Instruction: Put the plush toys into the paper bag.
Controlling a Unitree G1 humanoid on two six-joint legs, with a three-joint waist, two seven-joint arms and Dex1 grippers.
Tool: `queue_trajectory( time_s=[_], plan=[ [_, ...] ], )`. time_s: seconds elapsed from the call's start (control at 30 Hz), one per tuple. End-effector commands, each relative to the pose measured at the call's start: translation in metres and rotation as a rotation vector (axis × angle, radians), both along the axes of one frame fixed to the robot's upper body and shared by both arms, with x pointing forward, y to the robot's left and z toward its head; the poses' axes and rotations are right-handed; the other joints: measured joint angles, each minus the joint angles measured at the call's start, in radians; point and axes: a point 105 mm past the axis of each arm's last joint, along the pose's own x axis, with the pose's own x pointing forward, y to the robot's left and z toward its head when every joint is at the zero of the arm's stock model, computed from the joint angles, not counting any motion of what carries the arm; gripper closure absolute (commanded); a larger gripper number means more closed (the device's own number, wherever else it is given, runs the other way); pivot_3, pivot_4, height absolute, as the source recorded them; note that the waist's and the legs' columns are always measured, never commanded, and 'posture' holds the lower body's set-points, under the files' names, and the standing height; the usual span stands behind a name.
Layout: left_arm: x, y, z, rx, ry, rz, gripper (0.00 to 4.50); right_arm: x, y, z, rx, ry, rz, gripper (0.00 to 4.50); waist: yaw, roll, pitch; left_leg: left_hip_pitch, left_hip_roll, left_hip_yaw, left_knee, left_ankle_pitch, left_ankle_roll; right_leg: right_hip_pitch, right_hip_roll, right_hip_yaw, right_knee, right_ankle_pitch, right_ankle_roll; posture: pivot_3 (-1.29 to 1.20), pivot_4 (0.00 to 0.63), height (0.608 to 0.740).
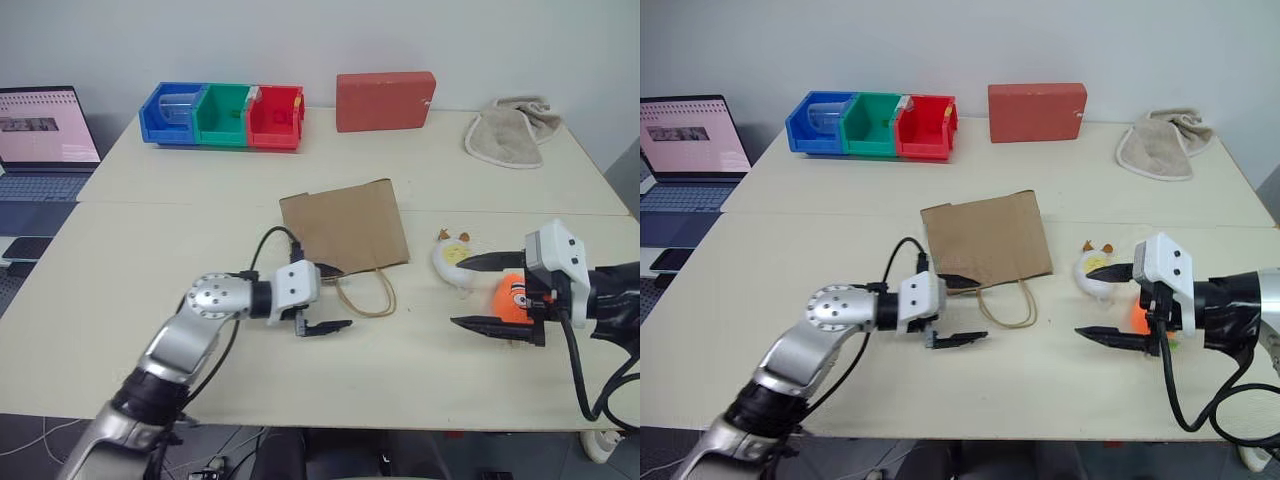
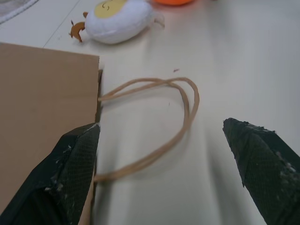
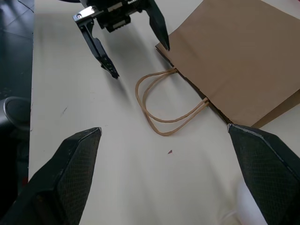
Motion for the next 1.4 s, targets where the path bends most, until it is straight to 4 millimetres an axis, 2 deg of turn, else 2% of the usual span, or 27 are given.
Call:
queue_trajectory(
  time_s=[0.03, 0.23, 0.43, 0.7, 0.9, 1.03, 1.13, 1.3, 1.4],
  plan=[
    [0.003, -0.010, 0.000, 0.001, -0.047, -0.039, 0.02, -0.006, 0.002, 0.010, 0.008, -0.039, -0.002, 0.00, -0.001, 0.000, 0.000, 0.000, 0.000, 0.000, 0.001, 0.000, 0.000, 0.000, 0.000, 0.000, 0.000, 0.001, 0.000, 0.00, 0.150, 0.740],
    [0.010, -0.022, -0.009, -0.007, -0.046, -0.073, 0.02, -0.012, 0.002, 0.007, 0.008, -0.029, -0.015, 0.00, 0.000, 0.000, 0.000, 0.001, 0.000, -0.001, 0.005, 0.000, 0.000, 0.004, 0.000, 0.000, -0.001, 0.000, -0.003, 0.00, 0.150, 0.740],
    [0.020, -0.029, -0.008, -0.011, -0.071, -0.089, 1.93, -0.016, 0.000, 0.006, 0.014, -0.027, -0.034, 0.00, 0.003, 0.000, 0.000, 0.001, 0.000, -0.002, 0.006, 0.000, 0.000, 0.006, 0.000, 0.000, -0.001, 0.000, -0.002, 0.00, 0.150, 0.740],
    [0.019, -0.032, -0.013, 0.011, -0.066, -0.135, 4.45, -0.017, 0.000, 0.008, 0.017, -0.038, -0.049, 0.00, 0.002, 0.000, 0.000, 0.001, 0.000, -0.002, 0.005, 0.000, 0.000, 0.006, 0.001, 0.000, -0.001, 0.001, 0.000, 0.00, 0.150, 0.740],
    [0.014, -0.035, 0.009, -0.039, -0.031, -0.152, 4.48, -0.010, -0.002, 0.003, -0.010, -0.061, -0.123, 0.00, 0.002, 0.000, 0.000, 0.001, 0.000, -0.002, 0.005, 0.000, 0.000, 0.006, 0.000, 0.000, -0.002, 0.001, -0.001, 0.00, 0.150, 0.740],
    [0.011, -0.030, 0.025, -0.063, 0.024, -0.152, 4.48, -0.009, 0.004, 0.001, 0.046, -0.052, -0.138, 0.00, 0.001, 0.000, 0.000, 0.001, 0.000, -0.003, 0.005, 0.000, 0.000, 0.006, 0.001, -0.001, -0.001, 0.001, -0.001, 0.00, 0.150, 0.740],
    [0.014, -0.026, 0.043, -0.117, 0.080, -0.120, 4.50, -0.012, 0.012, -0.003, 0.096, -0.042, -0.117, 0.59, -0.001, 0.000, 0.000, 0.001, 0.000, -0.003, 0.005, 0.000, 0.000, 0.006, 0.001, -0.001, -0.001, 0.001, -0.001, 0.00, 0.150, 0.740],
    [0.026, -0.019, 0.068, -0.149, 0.075, -0.062, 4.50, -0.013, 0.032, -0.017, 0.160, -0.027, -0.095, 2.44, 0.000, -0.001, 0.000, 0.001, 0.000, -0.004, 0.005, 0.000, 0.000, 0.006, 0.001, -0.001, -0.002, 0.001, -0.001, 0.00, 0.150, 0.740],
    [0.029, -0.019, 0.082, -0.187, 0.077, -0.042, 4.50, 0.003, 0.043, -0.026, 0.209, -0.054, -0.153, 3.56, -0.004, 0.000, 0.000, 0.001, 0.000, -0.004, 0.005, 0.000, 0.000, 0.006, 0.002, -0.001, -0.001, 0.001, -0.002, 0.00, 0.150, 0.740]
  ],
)
